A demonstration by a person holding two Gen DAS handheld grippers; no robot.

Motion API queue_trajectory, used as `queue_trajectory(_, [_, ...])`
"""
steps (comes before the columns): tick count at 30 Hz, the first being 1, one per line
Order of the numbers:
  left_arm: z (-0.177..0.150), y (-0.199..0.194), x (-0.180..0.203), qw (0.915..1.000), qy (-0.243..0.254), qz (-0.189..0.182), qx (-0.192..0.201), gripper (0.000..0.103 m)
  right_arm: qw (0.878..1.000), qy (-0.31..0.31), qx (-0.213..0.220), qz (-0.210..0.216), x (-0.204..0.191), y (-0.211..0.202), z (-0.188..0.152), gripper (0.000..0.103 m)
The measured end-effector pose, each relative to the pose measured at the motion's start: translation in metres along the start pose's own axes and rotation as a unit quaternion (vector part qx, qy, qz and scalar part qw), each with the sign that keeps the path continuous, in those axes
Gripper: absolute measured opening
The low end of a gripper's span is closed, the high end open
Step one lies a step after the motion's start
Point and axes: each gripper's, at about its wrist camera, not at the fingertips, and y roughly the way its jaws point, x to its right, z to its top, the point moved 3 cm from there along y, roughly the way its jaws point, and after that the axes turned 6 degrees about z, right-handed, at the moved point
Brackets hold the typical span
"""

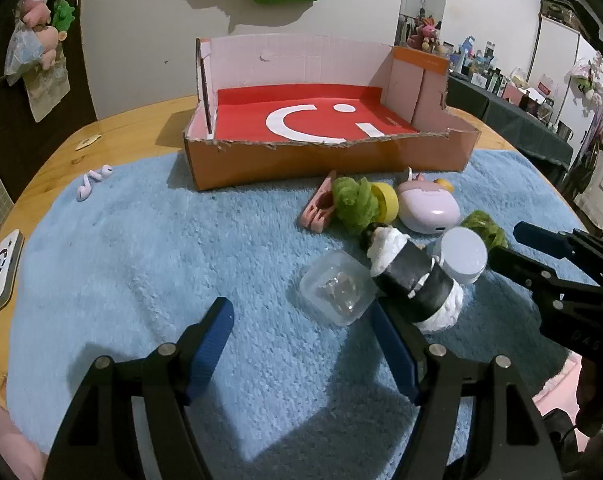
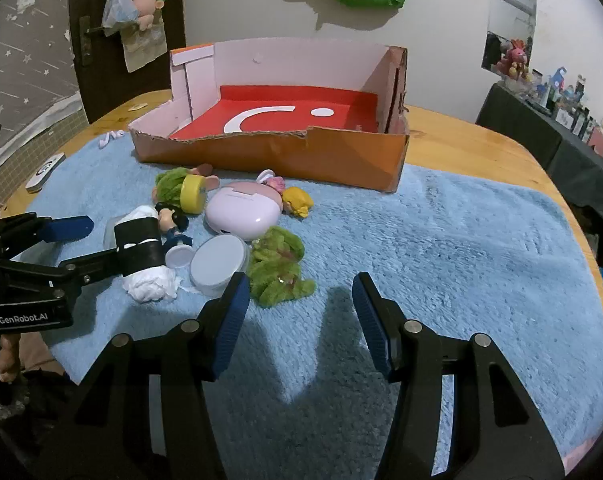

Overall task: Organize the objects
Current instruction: 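Close the left tool on the clear plastic box while the right tool grasps the green fuzzy plush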

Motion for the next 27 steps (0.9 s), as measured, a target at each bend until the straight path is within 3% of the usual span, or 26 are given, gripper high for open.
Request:
queue_trajectory(13, [0.014,0.009,0.001,1.0000,0.006,-0.002,-0.002,0.073,1.000,0.003,-0.009,0.022,-0.002,0.012,0.008,0.052])
queue_trajectory(19, [0.017,0.012,0.004,0.9999,0.013,-0.006,0.000,0.059,0.999,0.007,-0.018,0.045,-0.006,0.020,0.012,0.034])
queue_trajectory(23, [0.019,0.014,0.004,0.9998,0.016,-0.007,0.002,0.051,0.999,0.006,-0.018,0.050,-0.008,0.022,0.014,0.033])
queue_trajectory(25, [0.020,0.014,0.005,0.9998,0.016,-0.010,0.003,0.042,0.998,0.009,-0.017,0.053,-0.006,0.022,0.015,0.033])
queue_trajectory(27, [0.021,0.013,0.006,0.9998,0.015,-0.013,0.002,0.041,0.998,0.012,-0.017,0.057,-0.006,0.021,0.015,0.033])
